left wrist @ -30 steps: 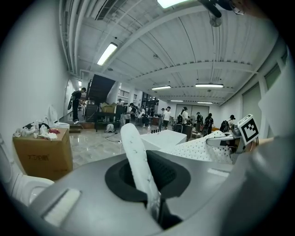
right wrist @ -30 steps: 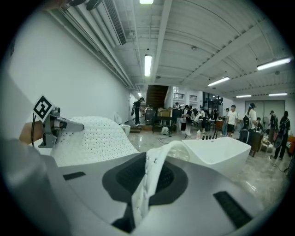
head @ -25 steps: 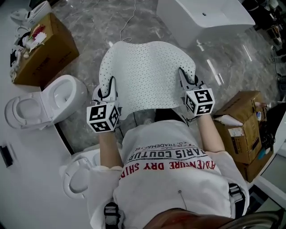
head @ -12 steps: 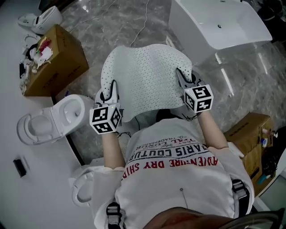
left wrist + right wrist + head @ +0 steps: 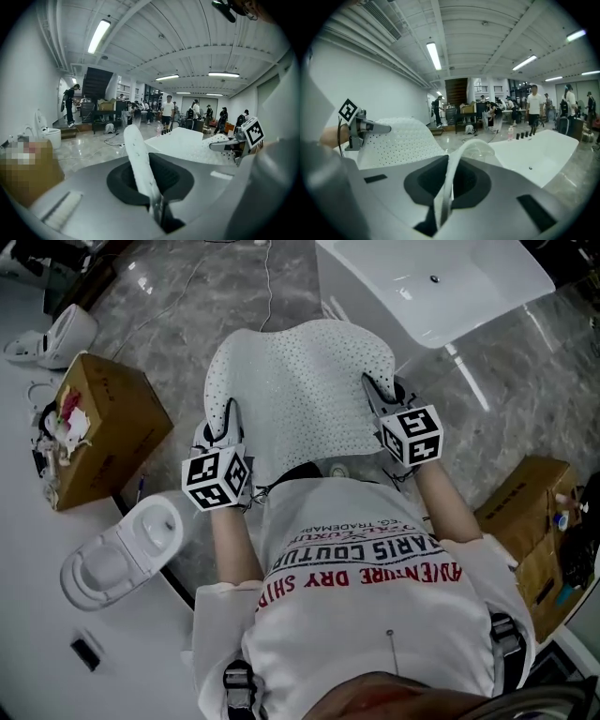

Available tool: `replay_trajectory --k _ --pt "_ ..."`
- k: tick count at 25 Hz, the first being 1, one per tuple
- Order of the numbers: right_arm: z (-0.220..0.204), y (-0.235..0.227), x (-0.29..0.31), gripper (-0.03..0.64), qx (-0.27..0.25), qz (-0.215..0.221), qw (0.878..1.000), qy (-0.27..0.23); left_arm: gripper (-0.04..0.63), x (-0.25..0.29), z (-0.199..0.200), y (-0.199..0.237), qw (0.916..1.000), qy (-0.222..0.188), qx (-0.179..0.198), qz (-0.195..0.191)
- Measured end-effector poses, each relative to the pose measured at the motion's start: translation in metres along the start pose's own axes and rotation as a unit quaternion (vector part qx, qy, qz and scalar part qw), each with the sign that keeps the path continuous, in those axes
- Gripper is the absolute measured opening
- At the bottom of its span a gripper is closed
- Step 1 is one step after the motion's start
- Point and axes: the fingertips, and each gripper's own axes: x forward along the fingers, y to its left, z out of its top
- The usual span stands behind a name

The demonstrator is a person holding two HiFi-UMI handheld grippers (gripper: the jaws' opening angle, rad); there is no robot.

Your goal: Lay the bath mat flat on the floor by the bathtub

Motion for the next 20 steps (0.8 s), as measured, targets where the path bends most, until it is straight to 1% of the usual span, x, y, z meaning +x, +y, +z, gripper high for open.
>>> replay_trajectory --k 2,4,7,8,11,14,15,16,18,20 --pt "-0.001 -0.020 0.007 0.017 0.017 -0.021 1.000 0.002 0.015 0.032 0.011 -0.003 0.9996 0.007 0.016 -0.021" --pt "-0.004 -0.039 0.013 0.017 0.035 -0.046 0.998 0.003 0.015 0.066 0.022 -0.008 0.9981 0.013 0.032 -0.051" --pt "-0.007 -0.066 0.029 0.018 0.059 -0.088 0.994 0.003 0.015 0.121 0.037 -0.013 0.9931 0.022 0.052 -0.103" --pt "-0.007 -0.074 0.036 0.017 0.070 -0.107 0.992 0.003 0.015 0.141 0.043 -0.013 0.9900 0.025 0.063 -0.124" --pt "-0.005 -0.101 0.062 0.017 0.104 -0.167 0.980 0.003 0.015 0.207 0.063 -0.009 0.9771 0.036 0.094 -0.187" --pt "0.002 -0.128 0.096 0.017 0.131 -0.207 0.969 0.009 0.015 0.267 0.082 0.006 0.9681 0.048 0.102 -0.224" --pt "0.005 -0.136 0.106 0.018 0.146 -0.226 0.963 0.009 0.015 0.288 0.090 0.009 0.9635 0.053 0.104 -0.241" --pt "0.008 -0.142 0.115 0.017 0.164 -0.248 0.955 0.010 0.015 0.309 0.099 0.011 0.9571 0.059 0.109 -0.262" --pt "0.012 -0.148 0.130 0.017 0.197 -0.289 0.937 0.011 0.015 0.345 0.113 0.014 0.9406 0.075 0.123 -0.308" --pt "0.013 -0.149 0.145 0.017 0.219 -0.321 0.921 0.017 0.015 0.375 0.121 0.020 0.9240 0.092 0.137 -0.345"
